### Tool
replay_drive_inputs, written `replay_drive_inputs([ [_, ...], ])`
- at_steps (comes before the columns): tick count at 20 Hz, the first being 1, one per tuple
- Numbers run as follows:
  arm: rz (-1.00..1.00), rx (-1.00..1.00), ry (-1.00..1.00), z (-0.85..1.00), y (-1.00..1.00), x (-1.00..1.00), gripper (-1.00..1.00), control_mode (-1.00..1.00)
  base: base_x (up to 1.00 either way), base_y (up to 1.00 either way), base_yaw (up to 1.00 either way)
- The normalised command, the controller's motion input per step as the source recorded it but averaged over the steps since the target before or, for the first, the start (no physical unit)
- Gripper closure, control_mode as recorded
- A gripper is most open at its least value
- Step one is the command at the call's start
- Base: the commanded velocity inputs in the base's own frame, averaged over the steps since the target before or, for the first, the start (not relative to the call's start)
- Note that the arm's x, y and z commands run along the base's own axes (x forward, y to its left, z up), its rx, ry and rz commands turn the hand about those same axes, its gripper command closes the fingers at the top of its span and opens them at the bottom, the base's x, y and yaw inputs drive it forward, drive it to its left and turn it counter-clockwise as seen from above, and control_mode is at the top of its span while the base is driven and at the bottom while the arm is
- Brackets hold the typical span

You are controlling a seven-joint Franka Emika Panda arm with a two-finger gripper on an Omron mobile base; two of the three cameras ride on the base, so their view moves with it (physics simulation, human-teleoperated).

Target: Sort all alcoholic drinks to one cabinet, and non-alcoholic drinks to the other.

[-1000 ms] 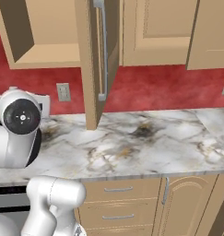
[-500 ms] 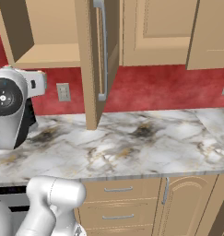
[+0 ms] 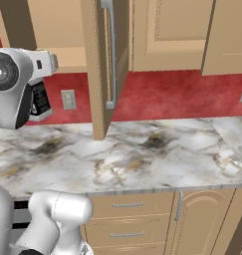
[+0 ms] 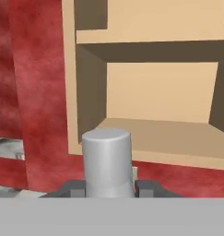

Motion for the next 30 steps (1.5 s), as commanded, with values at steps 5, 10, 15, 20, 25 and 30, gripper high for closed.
replay_drive_inputs([
  [5,-0.1,0.0,0.0,0.21,0.0,0.62,1.0,-1.0,0.0,0.0,0.0],
  [10,-0.11,0.02,0.0,0.01,-0.1,0.77,1.0,-1.0,0.0,0.0,0.0],
  [15,-0.09,0.07,-0.01,0.02,-0.11,0.87,1.0,-1.0,0.0,0.0,0.0],
  [20,-0.06,0.1,-0.05,0.19,-0.05,0.7,1.0,-1.0,0.0,0.0,0.0],
  [25,-0.04,0.07,-0.09,0.29,-0.2,0.51,1.0,-1.0,0.0,0.0,0.0],
  [30,-0.04,0.02,-0.08,0.29,-0.31,0.42,1.0,-1.0,0.0,0.0,0.0],
])
